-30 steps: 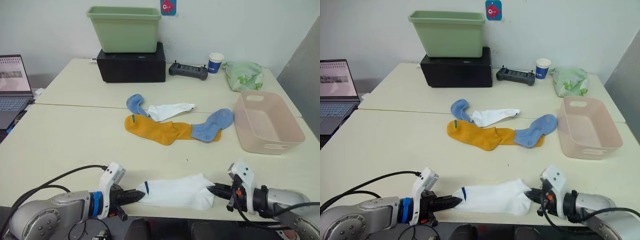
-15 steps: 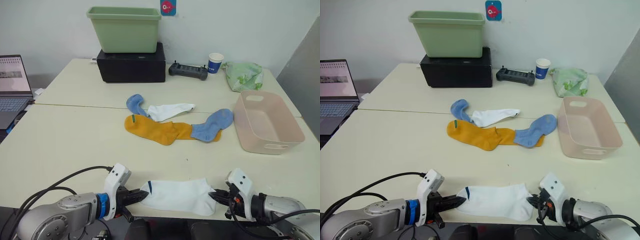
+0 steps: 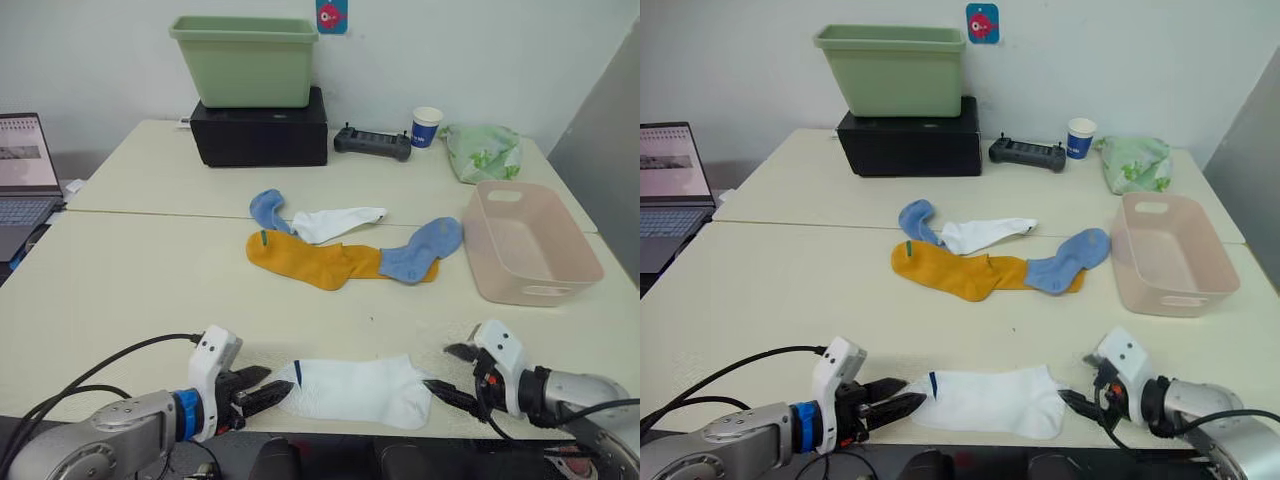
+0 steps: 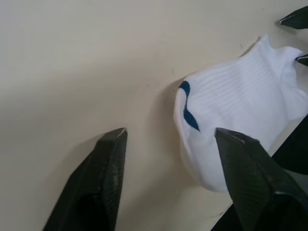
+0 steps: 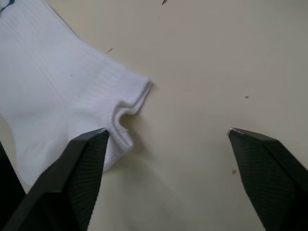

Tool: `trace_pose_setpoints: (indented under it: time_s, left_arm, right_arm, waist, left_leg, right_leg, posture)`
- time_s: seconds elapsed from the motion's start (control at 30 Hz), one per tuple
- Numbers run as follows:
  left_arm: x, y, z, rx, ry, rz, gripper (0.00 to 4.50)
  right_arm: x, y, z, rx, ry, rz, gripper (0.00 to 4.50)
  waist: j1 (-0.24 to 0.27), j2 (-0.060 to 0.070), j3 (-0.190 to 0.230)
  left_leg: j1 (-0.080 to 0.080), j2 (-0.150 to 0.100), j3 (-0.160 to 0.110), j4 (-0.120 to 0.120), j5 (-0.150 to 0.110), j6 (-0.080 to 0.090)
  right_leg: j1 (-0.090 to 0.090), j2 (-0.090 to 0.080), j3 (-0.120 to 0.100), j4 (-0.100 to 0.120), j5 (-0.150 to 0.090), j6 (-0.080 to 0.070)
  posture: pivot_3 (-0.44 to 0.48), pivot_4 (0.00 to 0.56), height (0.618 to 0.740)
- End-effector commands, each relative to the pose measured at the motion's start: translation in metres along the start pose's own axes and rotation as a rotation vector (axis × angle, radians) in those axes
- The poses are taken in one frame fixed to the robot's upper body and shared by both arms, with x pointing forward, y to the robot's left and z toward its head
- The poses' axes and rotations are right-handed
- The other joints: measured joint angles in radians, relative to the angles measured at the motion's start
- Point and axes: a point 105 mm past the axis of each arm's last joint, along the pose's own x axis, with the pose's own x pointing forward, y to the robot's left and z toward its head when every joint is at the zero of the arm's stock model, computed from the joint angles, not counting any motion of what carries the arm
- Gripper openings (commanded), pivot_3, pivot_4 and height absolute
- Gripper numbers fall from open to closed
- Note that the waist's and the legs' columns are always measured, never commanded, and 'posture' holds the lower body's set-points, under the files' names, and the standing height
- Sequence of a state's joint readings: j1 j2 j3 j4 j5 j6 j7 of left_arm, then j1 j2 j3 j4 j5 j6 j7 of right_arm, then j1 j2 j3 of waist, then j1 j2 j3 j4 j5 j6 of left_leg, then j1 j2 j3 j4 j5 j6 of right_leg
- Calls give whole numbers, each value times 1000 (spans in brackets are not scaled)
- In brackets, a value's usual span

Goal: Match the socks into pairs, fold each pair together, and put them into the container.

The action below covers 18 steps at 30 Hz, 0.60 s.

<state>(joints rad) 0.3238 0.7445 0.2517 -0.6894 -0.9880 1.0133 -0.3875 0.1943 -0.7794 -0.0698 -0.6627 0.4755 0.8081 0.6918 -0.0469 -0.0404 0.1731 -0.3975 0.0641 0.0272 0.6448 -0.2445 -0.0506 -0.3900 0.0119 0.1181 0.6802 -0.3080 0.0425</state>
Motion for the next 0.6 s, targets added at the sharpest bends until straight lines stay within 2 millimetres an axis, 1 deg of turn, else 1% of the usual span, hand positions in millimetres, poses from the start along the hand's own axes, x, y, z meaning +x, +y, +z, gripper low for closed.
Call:
trace_pose_setpoints:
  time_s: [0.03,0.07,0.17,0.23,0.27,0.33,0.4,0.5,0.6]
  left_arm:
    - [-12,13,6,29,-18,75,4199]
    - [-15,14,7,42,-23,77,4449]
    - [-33,19,23,151,-66,88,4480]
    - [-43,25,43,205,-146,100,4480]
    - [-46,27,52,221,-183,104,4480]
    - [-49,29,64,258,-215,114,4480]
    - [-49,29,70,291,-228,117,4480]
    - [-48,29,76,317,-249,124,4480]
    - [-49,24,83,347,-268,105,4480]
  right_arm:
    - [-5,-7,18,-69,-60,2,4500]
    - [-5,-9,23,-89,-69,4,4500]
    - [-5,-17,53,-178,-148,11,4500]
    - [-4,-22,76,-222,-216,8,4500]
    - [-4,-23,86,-247,-246,6,4500]
    - [-4,-24,103,-272,-290,6,4500]
    - [-3,-28,113,-286,-316,-15,4500]
    - [-1,-31,120,-300,-331,-31,4500]
    - [4,-36,129,-355,-346,-79,4500]
  waist:
    - [-1,0,0]
    - [-1,0,0]
    - [-9,-1,1]
    - [-11,0,3]
    - [-10,0,3]
    - [-8,0,3]
    - [-4,0,3]
    - [-3,-1,2]
    - [-4,0,3]
  left_leg:
    - [0,0,0,0,0,0]
    - [0,0,0,0,0,0]
    - [-1,0,1,0,0,0]
    - [-2,0,1,0,0,0]
    - [-2,0,1,0,0,0]
    - [-2,0,1,0,0,0]
    - [-3,0,1,0,0,0]
    - [-5,0,2,-1,0,0]
    - [-6,0,2,-2,-1,1]
  right_leg:
    - [0,0,0,0,0,0]
    - [0,0,0,0,0,0]
    - [0,0,0,0,0,0]
    - [0,0,1,0,0,-1]
    - [-2,0,0,0,0,-1]
    - [-3,0,0,0,0,-1]
    - [-3,0,0,-1,0,-1]
    - [0,-1,-1,-1,0,1]
    - [0,-1,-2,-1,2,0]
  posture:
    - [0,150,719]
    - [0,150,719]
    - [0,150,719]
    - [0,150,719]
    - [0,150,719]
    - [0,150,719]
    - [0,150,719]
    - [0,150,719]
    - [0,150,719]
